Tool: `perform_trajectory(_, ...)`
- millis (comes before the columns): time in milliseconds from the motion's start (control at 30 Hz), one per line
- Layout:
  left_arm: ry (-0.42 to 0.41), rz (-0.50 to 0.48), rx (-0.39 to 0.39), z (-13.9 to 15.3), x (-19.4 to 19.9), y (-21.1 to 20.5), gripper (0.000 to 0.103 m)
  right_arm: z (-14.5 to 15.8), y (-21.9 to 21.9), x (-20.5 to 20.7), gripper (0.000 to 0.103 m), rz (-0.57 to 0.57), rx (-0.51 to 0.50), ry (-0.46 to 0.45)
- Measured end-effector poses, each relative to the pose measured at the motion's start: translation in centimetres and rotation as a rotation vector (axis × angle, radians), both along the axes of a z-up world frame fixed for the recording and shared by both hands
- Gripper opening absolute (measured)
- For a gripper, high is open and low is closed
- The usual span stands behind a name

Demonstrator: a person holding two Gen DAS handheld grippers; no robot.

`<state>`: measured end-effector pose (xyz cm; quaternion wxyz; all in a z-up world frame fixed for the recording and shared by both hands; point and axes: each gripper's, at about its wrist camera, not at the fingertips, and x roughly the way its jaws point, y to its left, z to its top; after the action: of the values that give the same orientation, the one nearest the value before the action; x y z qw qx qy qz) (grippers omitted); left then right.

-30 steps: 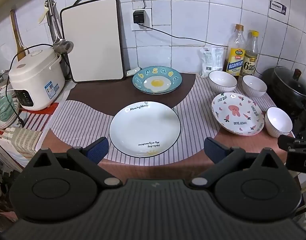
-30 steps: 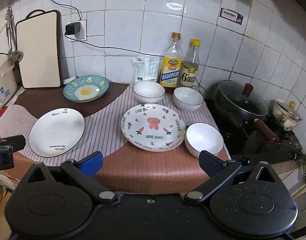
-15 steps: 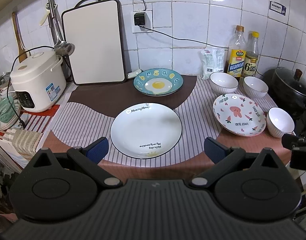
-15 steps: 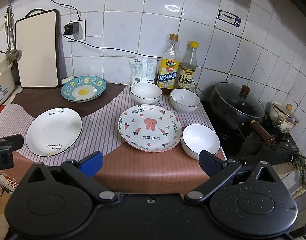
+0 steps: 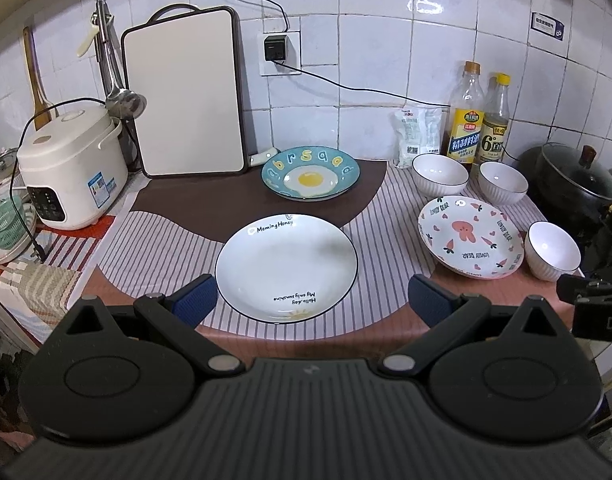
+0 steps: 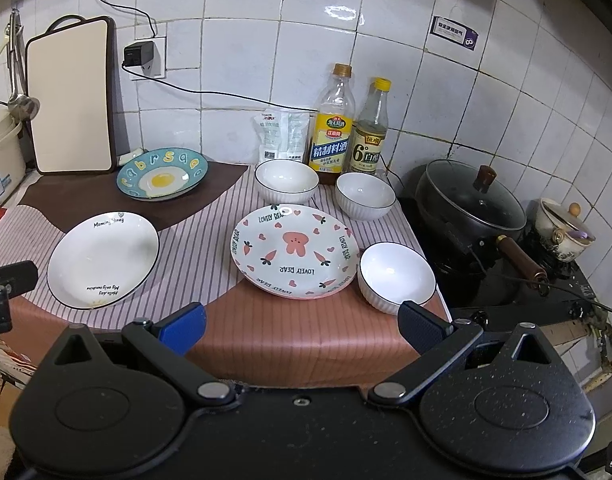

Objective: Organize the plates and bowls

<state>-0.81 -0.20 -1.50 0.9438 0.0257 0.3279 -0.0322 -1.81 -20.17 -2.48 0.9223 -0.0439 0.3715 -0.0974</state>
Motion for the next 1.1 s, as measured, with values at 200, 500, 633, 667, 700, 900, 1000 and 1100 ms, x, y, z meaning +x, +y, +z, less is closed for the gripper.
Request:
perform_trajectory(200, -0.003, 0.001, 0.003, 0.0, -0.1, 0.0, 0.103, -0.1, 0.1, -0.1, 0.103, -0.002, 0.002, 0.0)
perform_trajectory(500, 0.012, 0.018, 0.013, -0.5, -0.8, 0.3, 0.103, -0.3, 0.5, -0.2, 0.103, 0.006, -0.001, 0.003)
perform_trajectory(633, 0.021, 0.02, 0.014, -0.5, -0.8, 0.5, 0.103, -0.3, 0.6, -0.2, 0.103, 0.004, -0.002, 0.004)
perform_trajectory(667, 0.021, 0.022, 0.015, -0.5, -0.8, 0.6, 0.103, -0.3, 0.6, -0.2, 0.103, 0.004, -0.003, 0.005)
perform_trajectory(700, 0.021, 0.024, 0.017, -0.5, -0.8, 0.7, 0.103, -0.4, 0.6, -0.2, 0.103, 0.005, -0.004, 0.005)
perform_trajectory(900, 0.027, -0.004, -0.011, 0.0, -0.6, 1.3, 0.103, -0.3, 0.7, -0.4, 0.103, 0.017, 0.006, -0.009)
perform_trajectory(1000, 0.003, -0.008, -0.017, 0.5, -0.6, 1.7, 0.102, 0.0, 1.1, -0.7, 0.103, 0.06, 0.025, -0.05)
perform_trajectory(1100, -0.013, -0.004, -0.023, 0.9, 0.0, 2.4, 0.101, 0.0, 1.5, -0.8, 0.103, 0.113, 0.069, -0.092)
